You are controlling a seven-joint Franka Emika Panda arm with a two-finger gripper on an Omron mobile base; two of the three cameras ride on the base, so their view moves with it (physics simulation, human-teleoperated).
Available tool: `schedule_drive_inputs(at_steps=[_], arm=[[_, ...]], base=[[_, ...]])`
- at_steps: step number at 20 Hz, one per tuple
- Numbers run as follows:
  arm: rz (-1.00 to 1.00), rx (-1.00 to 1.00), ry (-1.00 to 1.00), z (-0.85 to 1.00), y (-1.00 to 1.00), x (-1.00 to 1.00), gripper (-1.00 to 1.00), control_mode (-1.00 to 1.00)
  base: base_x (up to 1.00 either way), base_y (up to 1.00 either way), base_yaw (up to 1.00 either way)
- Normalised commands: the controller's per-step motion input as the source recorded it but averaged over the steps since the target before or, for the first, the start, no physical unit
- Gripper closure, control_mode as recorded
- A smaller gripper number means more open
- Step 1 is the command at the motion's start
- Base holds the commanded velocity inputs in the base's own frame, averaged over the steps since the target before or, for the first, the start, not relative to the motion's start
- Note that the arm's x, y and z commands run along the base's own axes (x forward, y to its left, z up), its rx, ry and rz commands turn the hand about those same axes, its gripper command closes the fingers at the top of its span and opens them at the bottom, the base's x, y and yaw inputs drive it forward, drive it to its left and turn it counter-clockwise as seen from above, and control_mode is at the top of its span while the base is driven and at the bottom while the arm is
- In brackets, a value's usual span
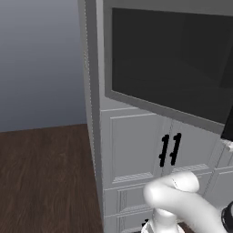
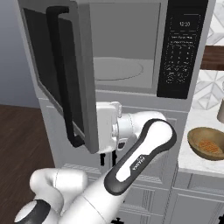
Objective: Open the microwave, place the bowl with waffle inside the microwave, then close the microwave door and turn it on.
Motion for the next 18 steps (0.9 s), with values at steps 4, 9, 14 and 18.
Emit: schedule_drive_inputs(at_steps=[4, 9, 14, 18], arm=[[0.15, -0.09, -0.35, -0.01, 1.00, -1.00, -1.00, -1.00], [0.03, -0.11, -0.31, -0.12, 1.00, -0.97, -1.00, -1.00], [-0.06, -0.10, -0.30, -0.01, 1.00, -0.52, -1.00, -1.00], [-0.31, -0.16, -0.30, 0.00, 1.00, -0.26, -1.00, -1.00]], base=[[0.00, 0.00, 0.00], [0.00, 0.00, 0.00], [0.00, 0.00, 0.00], [0.00, 0.00, 0.00]])
